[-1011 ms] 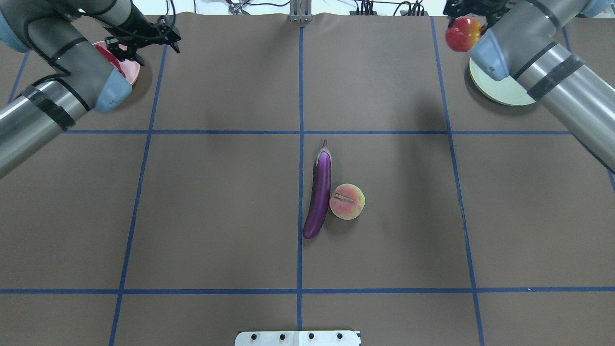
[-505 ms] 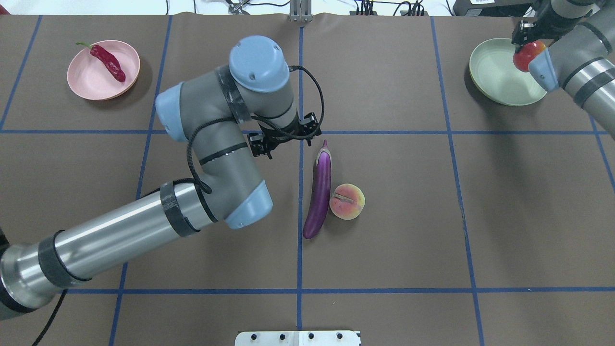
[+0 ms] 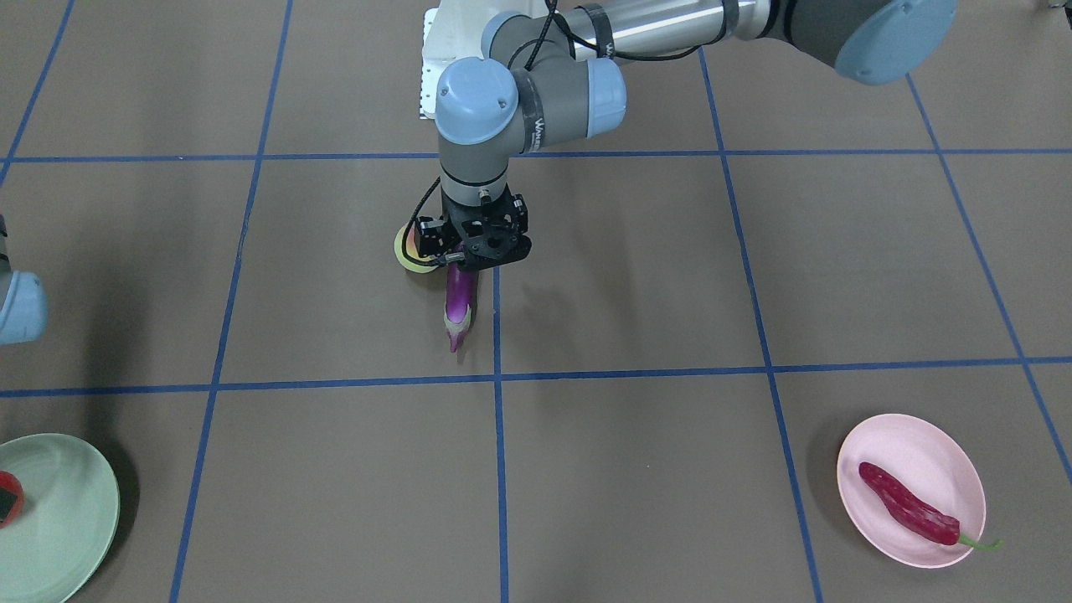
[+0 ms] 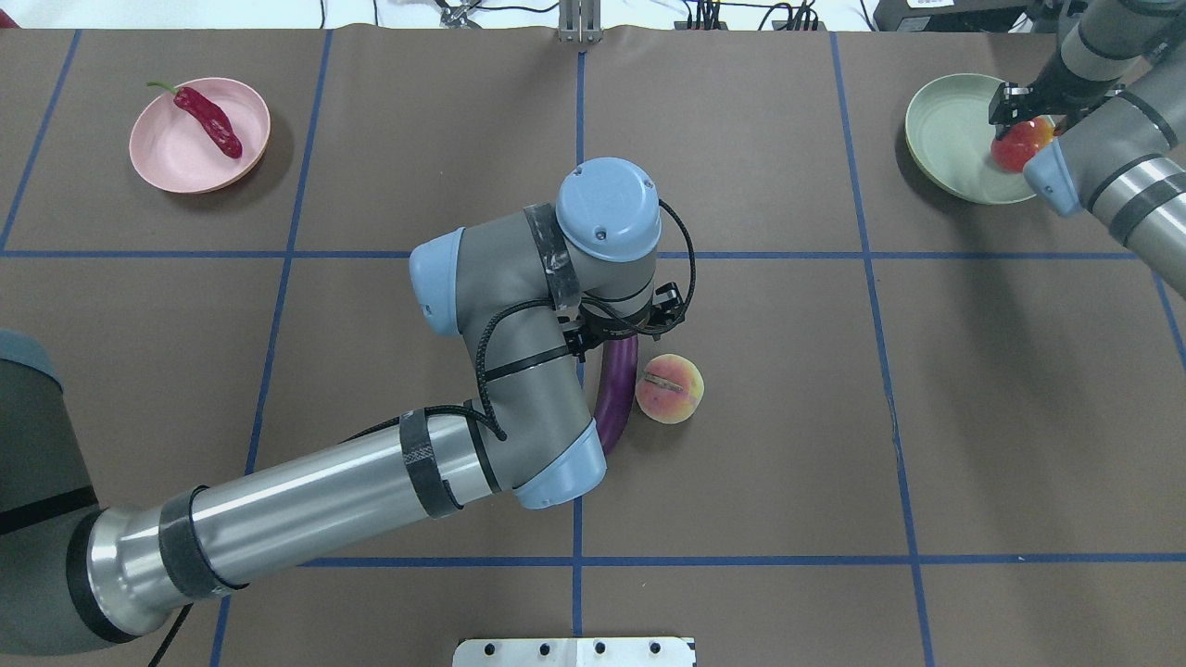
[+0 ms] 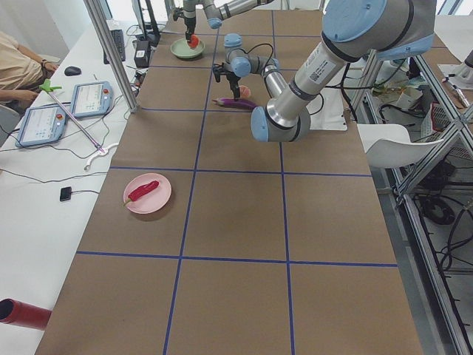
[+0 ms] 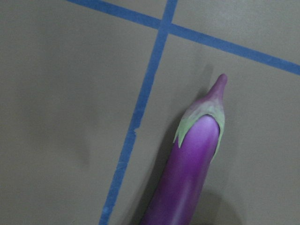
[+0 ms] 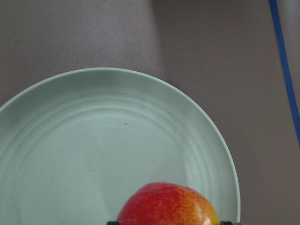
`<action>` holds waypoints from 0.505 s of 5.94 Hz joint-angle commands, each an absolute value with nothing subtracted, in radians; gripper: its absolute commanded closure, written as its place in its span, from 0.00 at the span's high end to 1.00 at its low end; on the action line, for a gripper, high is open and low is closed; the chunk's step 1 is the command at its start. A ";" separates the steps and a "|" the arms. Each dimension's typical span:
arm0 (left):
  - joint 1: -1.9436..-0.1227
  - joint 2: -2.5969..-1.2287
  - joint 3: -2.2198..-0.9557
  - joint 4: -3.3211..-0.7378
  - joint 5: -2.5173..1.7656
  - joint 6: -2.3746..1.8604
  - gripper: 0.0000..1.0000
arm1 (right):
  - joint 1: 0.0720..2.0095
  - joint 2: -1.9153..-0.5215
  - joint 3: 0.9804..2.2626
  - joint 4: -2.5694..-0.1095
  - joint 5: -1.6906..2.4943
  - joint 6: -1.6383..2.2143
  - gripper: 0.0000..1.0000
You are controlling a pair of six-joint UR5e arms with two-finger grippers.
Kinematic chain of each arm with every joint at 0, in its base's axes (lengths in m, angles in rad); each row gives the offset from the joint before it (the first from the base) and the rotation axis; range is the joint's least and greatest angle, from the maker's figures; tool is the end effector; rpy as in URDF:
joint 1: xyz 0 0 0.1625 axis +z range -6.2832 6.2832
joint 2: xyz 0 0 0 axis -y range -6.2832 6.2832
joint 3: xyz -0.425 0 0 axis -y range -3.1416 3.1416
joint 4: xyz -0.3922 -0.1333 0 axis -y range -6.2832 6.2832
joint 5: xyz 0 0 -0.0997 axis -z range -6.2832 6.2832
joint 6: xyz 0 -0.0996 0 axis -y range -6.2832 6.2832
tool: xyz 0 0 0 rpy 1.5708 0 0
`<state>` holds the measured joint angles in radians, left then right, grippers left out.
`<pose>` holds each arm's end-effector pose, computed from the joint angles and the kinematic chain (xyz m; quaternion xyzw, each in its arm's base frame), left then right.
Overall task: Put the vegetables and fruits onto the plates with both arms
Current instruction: 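Grasp the purple eggplant with the left gripper while the right releases the pomegranate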
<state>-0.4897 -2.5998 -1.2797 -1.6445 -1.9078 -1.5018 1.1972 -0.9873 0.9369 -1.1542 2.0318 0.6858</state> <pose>0.6509 -0.4607 0.1102 -0.0408 0.4166 -0.1244 0.8996 -0.1912 -0.7316 0.5845 0.0395 -0.2834 0.1077 0.9521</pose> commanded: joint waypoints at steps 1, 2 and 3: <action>-0.492 -2.628 -1.227 -1.669 -1.863 -1.340 1.00 | 1.198 -0.996 0.945 -1.135 2.033 0.686 1.00; -0.494 -2.628 -1.220 -1.667 -1.814 -1.222 1.00 | 1.203 -0.996 0.956 -1.135 2.033 0.675 1.00; -0.489 -2.629 -1.183 -1.672 -1.807 -1.207 1.00 | 1.216 -1.000 0.956 -1.135 2.034 0.639 1.00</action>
